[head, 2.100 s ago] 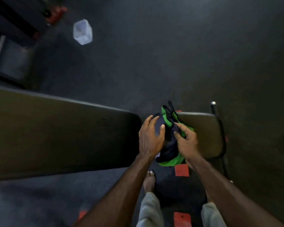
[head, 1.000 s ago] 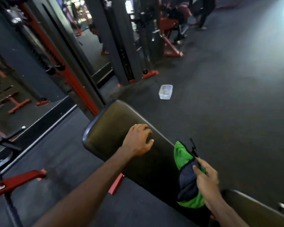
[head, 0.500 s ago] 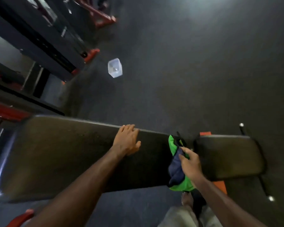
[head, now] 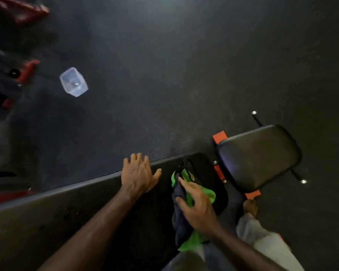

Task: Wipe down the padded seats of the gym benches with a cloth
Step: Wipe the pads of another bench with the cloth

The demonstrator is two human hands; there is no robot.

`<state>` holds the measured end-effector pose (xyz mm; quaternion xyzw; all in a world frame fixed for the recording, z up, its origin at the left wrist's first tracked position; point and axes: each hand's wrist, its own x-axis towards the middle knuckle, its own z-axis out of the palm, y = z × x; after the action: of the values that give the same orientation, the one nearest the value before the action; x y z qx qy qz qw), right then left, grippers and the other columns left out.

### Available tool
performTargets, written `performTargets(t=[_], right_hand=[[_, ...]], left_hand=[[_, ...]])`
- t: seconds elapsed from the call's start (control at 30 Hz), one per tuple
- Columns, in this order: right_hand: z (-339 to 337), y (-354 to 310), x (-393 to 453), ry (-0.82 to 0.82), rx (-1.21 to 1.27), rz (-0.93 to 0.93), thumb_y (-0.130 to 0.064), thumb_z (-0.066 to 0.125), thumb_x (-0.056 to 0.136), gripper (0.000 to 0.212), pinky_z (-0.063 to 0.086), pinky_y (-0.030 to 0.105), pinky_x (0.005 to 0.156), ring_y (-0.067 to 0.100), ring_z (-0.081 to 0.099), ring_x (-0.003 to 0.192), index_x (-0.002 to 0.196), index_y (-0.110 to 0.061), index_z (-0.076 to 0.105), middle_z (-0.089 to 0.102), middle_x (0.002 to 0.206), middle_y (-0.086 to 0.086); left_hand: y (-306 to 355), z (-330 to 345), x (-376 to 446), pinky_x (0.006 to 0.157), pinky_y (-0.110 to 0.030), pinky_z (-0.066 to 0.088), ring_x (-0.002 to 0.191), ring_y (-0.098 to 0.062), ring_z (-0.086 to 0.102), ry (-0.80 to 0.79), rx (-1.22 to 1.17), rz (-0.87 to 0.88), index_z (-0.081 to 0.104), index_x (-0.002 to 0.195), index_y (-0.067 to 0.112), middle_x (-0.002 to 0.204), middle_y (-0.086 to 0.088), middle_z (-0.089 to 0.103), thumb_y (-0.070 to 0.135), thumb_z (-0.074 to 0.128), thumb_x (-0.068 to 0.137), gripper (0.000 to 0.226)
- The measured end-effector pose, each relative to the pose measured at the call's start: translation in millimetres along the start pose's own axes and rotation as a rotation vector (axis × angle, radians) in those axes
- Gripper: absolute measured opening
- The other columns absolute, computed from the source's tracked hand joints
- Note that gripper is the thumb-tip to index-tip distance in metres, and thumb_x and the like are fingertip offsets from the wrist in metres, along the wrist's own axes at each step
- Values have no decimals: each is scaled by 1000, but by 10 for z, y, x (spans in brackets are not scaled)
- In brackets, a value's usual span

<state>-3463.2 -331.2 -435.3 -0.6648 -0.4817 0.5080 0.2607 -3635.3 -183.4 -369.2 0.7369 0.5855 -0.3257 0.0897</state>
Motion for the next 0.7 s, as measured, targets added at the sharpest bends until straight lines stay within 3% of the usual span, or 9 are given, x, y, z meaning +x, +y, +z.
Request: performTargets(t=[0.1, 0.2, 0.3, 0.43, 0.57, 0.7], right_hand=[[357, 126, -126, 38, -275, 25, -68, 38, 95, 63, 26, 38, 119, 14, 28, 151, 156, -53, 31, 34, 162, -6], [415, 185, -71, 44, -297, -17, -73, 30, 96, 65, 18, 39, 120, 9, 10, 157, 158, -56, 18, 18, 169, -13], [357, 297, 56, 25, -281, -66, -76, 23, 96, 65, 13, 36, 118, 2, -2, 157, 158, -54, 19, 6, 168, -20], [219, 483, 420, -21, -276, -13, -75, 26, 93, 72, 15, 43, 119, 2, -4, 155, 160, -52, 16, 7, 171, -15], [203, 495, 660, 131, -239, 141, -72, 28, 94, 71, 17, 50, 123, 7, 7, 158, 159, -47, 23, 19, 170, -12], [183, 680, 450, 10, -242, -173, -56, 41, 100, 62, 4, 45, 128, 8, 7, 159, 158, -37, 34, 18, 170, -12]], left_hand=[[192, 69, 265, 103, -45, 40, 128, -32, 51, -124, -48, 22, 51, 136, 13, 139, -14, 56, 68, 32, 99, 69], [450, 155, 433, 99, -43, 41, 122, -34, 56, -137, -47, 61, 50, 130, 11, 133, -17, 59, 61, 33, 102, 59], [560, 251, 502, 93, -42, 42, 114, -32, 58, -107, -81, 78, 51, 120, 13, 126, -17, 60, 58, 33, 103, 51], [607, 319, 583, 93, -42, 41, 113, -28, 55, -111, -140, 82, 50, 123, 13, 127, -14, 57, 56, 31, 104, 51], [730, 347, 616, 97, -43, 42, 118, -31, 55, -82, -67, 78, 48, 128, 14, 132, -15, 57, 58, 28, 104, 54], [790, 409, 629, 87, -41, 41, 109, -31, 59, -18, 1, 60, 47, 126, 17, 123, -13, 60, 56, 24, 104, 51]])
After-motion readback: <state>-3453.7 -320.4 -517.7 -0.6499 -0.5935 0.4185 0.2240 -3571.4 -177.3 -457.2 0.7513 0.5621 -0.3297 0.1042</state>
